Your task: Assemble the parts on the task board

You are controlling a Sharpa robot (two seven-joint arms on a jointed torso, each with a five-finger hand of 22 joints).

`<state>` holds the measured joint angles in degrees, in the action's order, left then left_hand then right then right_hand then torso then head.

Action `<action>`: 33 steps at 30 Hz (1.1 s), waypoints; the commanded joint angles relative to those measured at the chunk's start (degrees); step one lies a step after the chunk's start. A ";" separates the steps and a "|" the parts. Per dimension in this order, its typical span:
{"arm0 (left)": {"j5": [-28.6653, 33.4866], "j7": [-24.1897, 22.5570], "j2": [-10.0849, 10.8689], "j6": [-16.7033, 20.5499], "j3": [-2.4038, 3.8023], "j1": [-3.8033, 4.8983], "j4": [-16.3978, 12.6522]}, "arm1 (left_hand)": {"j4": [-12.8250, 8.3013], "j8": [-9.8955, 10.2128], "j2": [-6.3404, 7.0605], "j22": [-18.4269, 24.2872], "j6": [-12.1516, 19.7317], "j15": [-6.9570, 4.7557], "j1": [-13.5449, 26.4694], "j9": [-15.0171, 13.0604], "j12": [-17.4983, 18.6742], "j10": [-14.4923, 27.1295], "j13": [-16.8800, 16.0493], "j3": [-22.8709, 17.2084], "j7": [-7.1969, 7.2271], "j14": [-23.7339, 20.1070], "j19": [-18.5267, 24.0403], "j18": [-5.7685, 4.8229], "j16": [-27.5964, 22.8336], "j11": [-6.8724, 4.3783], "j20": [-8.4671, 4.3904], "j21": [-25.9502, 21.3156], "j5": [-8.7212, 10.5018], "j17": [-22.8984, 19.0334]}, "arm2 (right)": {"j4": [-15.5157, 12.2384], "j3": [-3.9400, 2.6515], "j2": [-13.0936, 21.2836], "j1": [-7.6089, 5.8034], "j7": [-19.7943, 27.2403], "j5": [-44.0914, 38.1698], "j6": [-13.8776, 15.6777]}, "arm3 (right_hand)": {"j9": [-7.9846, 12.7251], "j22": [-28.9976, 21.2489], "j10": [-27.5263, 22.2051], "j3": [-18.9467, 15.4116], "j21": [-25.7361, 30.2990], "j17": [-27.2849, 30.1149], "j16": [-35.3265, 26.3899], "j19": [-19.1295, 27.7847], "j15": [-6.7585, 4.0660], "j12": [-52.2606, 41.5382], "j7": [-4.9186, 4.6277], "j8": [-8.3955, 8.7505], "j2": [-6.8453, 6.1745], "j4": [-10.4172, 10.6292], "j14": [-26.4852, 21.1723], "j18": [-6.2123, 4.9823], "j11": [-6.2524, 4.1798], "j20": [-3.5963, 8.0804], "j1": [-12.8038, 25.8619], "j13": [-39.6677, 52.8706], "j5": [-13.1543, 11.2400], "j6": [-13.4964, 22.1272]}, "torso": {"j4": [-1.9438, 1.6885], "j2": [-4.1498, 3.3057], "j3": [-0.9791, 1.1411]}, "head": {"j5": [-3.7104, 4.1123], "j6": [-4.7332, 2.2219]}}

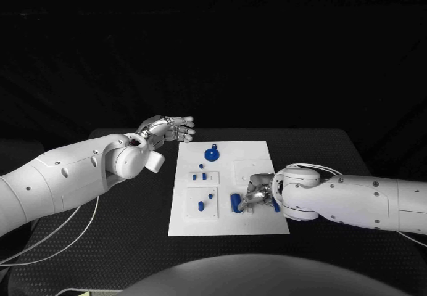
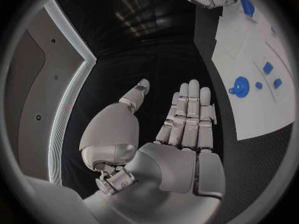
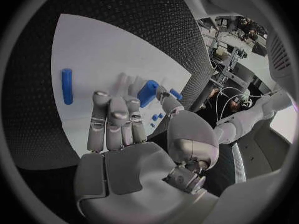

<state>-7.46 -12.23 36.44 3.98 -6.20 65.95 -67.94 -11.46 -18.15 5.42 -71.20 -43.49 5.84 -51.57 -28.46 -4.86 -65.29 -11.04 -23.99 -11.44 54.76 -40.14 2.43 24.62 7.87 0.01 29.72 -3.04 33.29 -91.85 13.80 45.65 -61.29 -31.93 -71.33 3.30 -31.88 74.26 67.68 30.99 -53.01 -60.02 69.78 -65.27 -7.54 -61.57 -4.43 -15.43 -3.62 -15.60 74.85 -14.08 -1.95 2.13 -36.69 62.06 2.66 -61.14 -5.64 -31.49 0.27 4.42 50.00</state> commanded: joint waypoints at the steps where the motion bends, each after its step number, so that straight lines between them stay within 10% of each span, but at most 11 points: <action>1: -0.27 0.14 -0.15 -0.52 0.02 0.06 0.08 | -0.23 -0.35 -0.55 -0.11 0.43 0.37 -0.11 0.07 0.25 0.27 0.07 -0.10 0.11 -0.20 0.09 1.20 -0.27 0.02 0.48 -0.38 0.13 0.12 | 0.31 -0.02 -0.47 0.02 0.17 -2.65 0.68 | 0.15 -0.10 0.30 1.05 0.29 0.01 -0.03 -0.34 -0.12 0.37 -0.02 -0.15 1.31 0.56 0.37 -0.92 0.06 -0.14 0.55 -0.03 0.14 -0.28 | -0.01 0.00 -0.04 | 0.00 0.00; 9: -0.27 -0.01 -0.37 -0.93 -0.64 0.04 0.14 | -0.25 -0.35 -0.75 -0.16 0.45 0.37 -0.18 0.08 0.25 0.28 0.08 -0.13 0.10 -0.20 0.09 1.19 -0.35 0.02 0.48 -0.41 0.13 0.20 | 2.43 -0.01 -2.16 0.03 0.28 -4.41 -0.16 | 0.44 0.07 0.59 9.63 -0.08 0.03 0.14 -0.67 -0.09 0.39 -0.07 -0.24 -0.66 0.32 0.47 -0.92 0.05 -0.18 -0.35 0.06 0.11 -0.58 | 0.03 0.03 -0.07 | 0.15 0.00; 33: -0.27 0.05 -0.48 -1.11 -0.74 0.04 0.26 | -0.40 -0.37 -1.18 -0.28 0.52 0.39 -0.40 0.11 0.25 0.34 0.09 -0.17 0.08 -0.18 0.09 1.18 -0.54 0.04 0.50 -0.50 0.12 0.41 | 2.28 0.00 -3.29 0.41 0.91 -4.49 -1.56 | 0.43 0.22 0.79 11.08 -0.49 0.17 0.21 -0.95 0.14 0.38 -0.21 -0.47 -4.13 -0.10 0.64 -0.92 0.25 -0.55 -1.81 0.14 0.12 -0.44 | 0.04 0.00 0.03 | -0.09 0.00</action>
<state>-7.57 -11.87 36.08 3.76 -6.96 65.93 -67.62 -11.60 -18.15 4.97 -71.42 -43.28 5.84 -52.02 -28.40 -4.86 -65.29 -11.04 -24.12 -11.23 54.76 -40.14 2.97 24.40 7.87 0.01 29.49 -3.04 33.62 -89.38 13.72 42.56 -61.04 -31.68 -75.38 2.84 -31.48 74.47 68.30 42.22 -53.25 -59.90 69.78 -65.89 -7.26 -61.57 -4.49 -15.63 -7.17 -15.88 75.14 -14.26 -1.74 1.52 -38.41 62.14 2.66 -61.49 -5.63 -31.47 0.24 4.31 50.00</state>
